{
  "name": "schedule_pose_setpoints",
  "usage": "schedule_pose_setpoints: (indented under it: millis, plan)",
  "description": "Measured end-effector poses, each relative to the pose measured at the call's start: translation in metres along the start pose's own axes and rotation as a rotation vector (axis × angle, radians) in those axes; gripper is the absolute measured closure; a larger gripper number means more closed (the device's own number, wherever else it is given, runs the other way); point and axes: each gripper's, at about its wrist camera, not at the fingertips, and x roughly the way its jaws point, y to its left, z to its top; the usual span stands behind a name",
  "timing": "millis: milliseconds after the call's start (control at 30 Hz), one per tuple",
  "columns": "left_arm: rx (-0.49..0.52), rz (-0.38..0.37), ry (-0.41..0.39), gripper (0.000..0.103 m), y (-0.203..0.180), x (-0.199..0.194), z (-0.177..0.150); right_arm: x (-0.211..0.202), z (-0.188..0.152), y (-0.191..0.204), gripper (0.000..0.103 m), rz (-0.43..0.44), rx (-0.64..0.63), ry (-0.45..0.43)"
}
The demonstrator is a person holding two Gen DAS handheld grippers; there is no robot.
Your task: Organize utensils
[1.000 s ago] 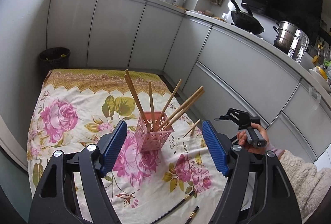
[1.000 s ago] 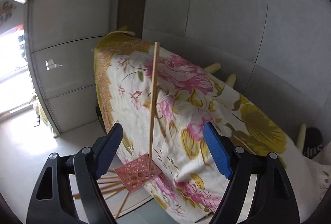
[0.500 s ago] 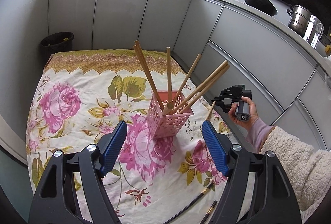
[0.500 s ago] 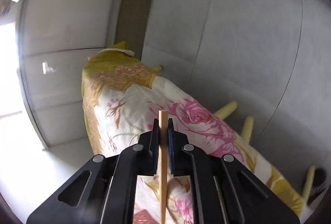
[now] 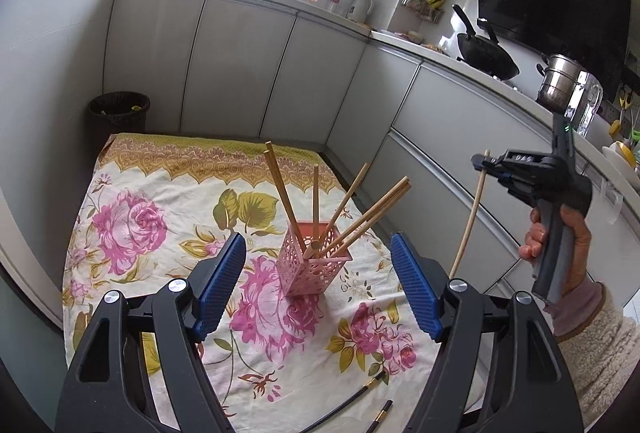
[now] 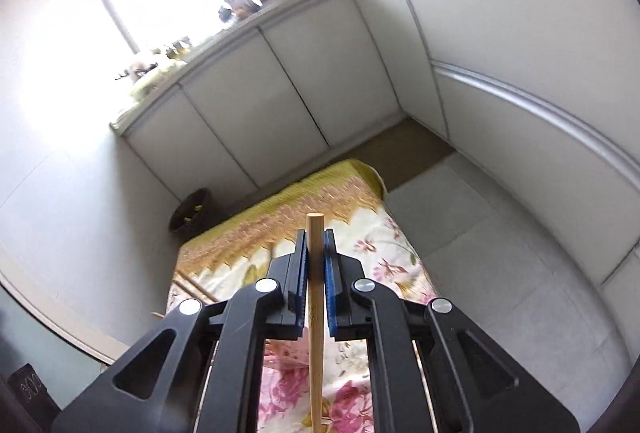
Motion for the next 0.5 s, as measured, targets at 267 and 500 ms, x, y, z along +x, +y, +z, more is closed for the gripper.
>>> schedule_pose_setpoints:
  millis: [267, 500]
  plan:
    - [-0.020, -0.019, -0.101, 0.032, 0.007, -0.041, 0.006, -0.051, 0.000, 0.106, 0.095, 0.082, -0.156, -0.372]
    - [-0.030, -0.008, -0.114, 0.032, 0.020, -0.052, 0.006, -0.004, -0.028, 0.133, 0.095, 0.025, -0.229, -0.459]
